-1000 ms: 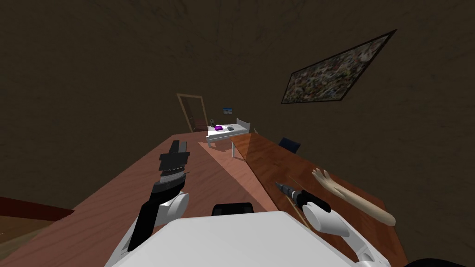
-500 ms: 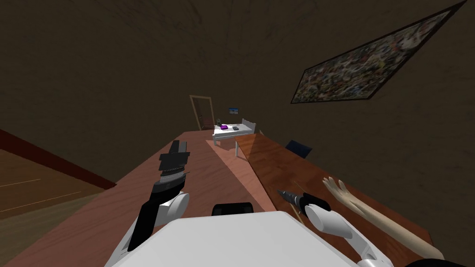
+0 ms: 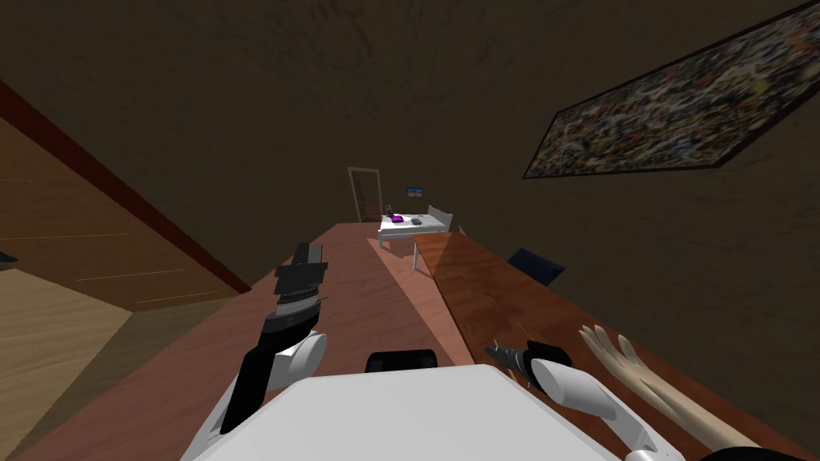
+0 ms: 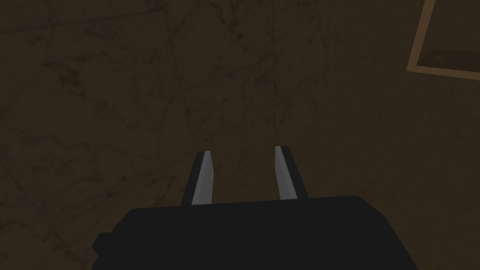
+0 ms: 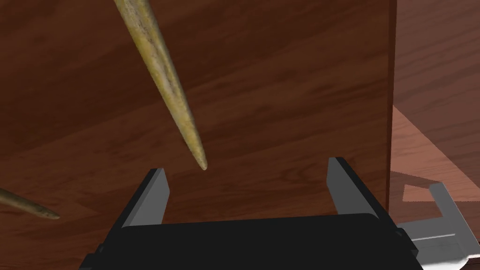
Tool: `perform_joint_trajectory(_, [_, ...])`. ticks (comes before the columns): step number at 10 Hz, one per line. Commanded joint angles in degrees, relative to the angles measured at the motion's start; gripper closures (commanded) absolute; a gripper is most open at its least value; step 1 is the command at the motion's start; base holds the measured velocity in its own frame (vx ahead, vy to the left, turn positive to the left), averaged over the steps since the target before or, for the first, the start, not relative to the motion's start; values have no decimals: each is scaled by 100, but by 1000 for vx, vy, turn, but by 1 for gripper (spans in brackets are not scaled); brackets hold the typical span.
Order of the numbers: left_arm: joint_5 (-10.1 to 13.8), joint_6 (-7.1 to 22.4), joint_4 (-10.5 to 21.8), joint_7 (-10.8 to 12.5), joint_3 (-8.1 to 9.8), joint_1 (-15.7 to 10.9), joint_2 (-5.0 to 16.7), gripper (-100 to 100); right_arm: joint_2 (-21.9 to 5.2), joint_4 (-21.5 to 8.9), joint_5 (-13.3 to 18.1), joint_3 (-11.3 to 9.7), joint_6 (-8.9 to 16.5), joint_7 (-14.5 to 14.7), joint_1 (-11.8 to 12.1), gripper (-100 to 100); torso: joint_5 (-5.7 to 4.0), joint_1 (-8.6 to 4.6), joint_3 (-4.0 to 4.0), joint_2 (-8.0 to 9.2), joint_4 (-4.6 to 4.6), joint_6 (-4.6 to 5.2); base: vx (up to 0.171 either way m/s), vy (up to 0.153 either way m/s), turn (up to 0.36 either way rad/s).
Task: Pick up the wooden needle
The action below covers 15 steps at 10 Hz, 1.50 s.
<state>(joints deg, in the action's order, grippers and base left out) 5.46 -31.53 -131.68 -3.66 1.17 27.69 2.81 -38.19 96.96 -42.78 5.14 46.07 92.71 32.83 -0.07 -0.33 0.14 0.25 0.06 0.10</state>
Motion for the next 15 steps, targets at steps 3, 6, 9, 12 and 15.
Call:
perform_joint_trajectory(3, [0,0,0,0,0,0,0,0,-76,-241,-135,-76,167,211,-9,-100,0,-4,0,0,0,1,-61,-72,130])
perform_joint_trajectory(6, [0,0,0,0,0,1,0,0,54,-487,43,-230,10,121,-113,-100,5,24,-15,-25,-5,1,-7,-21,59])
perform_joint_trajectory(9, [0,0,0,0,0,2,0,0,93,-565,91,-275,-41,97,-152,100,5,22,-18,-31,-7,4,1,-22,38])
perform_joint_trajectory(12, [0,0,0,0,0,2,-1,0,92,-563,90,-274,-39,98,-152,100,7,31,-18,-31,-7,4,0,0,0])
perform_joint_trajectory(15, [0,0,0,0,0,2,-1,0,0,-418,114,-104,-53,41,-303,-100,8,32,-18,-31,-7,4,4,17,-3])
